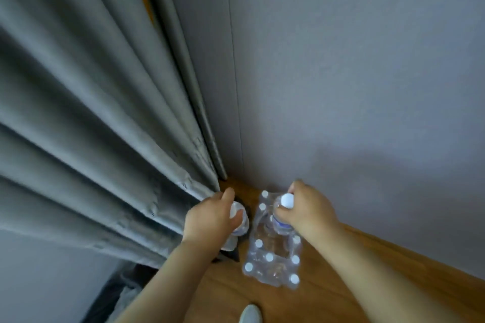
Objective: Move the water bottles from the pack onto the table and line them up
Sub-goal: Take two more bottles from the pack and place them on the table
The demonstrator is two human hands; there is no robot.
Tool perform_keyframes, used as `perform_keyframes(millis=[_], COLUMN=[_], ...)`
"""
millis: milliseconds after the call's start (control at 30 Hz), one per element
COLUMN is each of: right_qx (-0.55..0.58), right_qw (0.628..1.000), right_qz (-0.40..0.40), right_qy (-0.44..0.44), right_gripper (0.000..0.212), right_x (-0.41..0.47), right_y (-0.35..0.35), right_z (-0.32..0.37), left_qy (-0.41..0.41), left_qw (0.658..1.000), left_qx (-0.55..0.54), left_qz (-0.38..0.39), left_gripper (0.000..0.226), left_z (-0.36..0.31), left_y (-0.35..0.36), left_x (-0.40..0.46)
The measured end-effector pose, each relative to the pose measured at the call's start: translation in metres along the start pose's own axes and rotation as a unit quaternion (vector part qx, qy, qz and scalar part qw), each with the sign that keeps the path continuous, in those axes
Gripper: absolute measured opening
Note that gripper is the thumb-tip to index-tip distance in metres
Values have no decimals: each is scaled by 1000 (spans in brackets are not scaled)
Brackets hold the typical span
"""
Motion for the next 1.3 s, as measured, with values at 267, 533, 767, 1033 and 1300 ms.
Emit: perform_keyframes(millis=[267, 533, 767, 1033, 1300], right_qx=[-34, -18, 0, 37, 49], right_qw=[984, 925, 824, 686, 556], right_qz=[21, 98, 194, 278, 318], right_qy=[-175, -366, -532, -671, -766], right_gripper=[24, 22, 21, 19, 19], right_x=[-69, -167, -310, -550, -804], right_y=[-97, -87, -26, 44, 117], right_z=[111, 230, 351, 462, 530], left_qy=[-163, -351, -550, -698, -799], left_qw=[981, 917, 801, 665, 545], left_qx=[-48, -63, -61, -53, -19], left_qz=[-92, -177, -226, -260, -255], left_gripper=[32, 32, 35, 26, 26], left_z=[66, 140, 193, 215, 216], left_y=[-140, -196, -206, -201, -186], left_x=[-134, -318, -531, -806, -1063])
Point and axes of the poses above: each hand's wrist, its own x-axis towards the middle knuckle, its own y-axis out of the palm, z = x × y, the point moved 2 cm from there along x, towards the middle knuckle, and after that the axes turned 13 degrees about -y, right-handed, at the moved point
